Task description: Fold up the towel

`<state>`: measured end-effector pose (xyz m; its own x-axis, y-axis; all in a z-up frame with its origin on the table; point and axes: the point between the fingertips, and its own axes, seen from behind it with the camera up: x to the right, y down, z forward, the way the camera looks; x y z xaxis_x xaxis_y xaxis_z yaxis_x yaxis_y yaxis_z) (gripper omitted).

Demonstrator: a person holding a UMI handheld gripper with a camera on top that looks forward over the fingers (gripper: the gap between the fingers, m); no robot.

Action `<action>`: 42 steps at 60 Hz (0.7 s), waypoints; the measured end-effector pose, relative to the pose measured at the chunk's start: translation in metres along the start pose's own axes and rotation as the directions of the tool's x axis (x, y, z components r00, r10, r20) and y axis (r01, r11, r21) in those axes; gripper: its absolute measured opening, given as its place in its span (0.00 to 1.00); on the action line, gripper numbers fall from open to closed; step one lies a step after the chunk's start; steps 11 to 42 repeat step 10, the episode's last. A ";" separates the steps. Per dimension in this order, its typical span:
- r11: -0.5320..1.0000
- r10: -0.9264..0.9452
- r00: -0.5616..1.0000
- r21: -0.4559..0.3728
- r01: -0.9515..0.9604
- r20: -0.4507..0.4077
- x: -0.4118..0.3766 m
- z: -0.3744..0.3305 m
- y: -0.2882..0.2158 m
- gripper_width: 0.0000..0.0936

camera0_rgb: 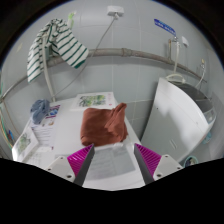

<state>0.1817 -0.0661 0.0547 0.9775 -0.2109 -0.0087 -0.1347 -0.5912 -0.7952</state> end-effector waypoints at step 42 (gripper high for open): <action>0.995 0.103 0.990 -0.012 -0.103 0.093 -0.035 -0.077 0.044 0.90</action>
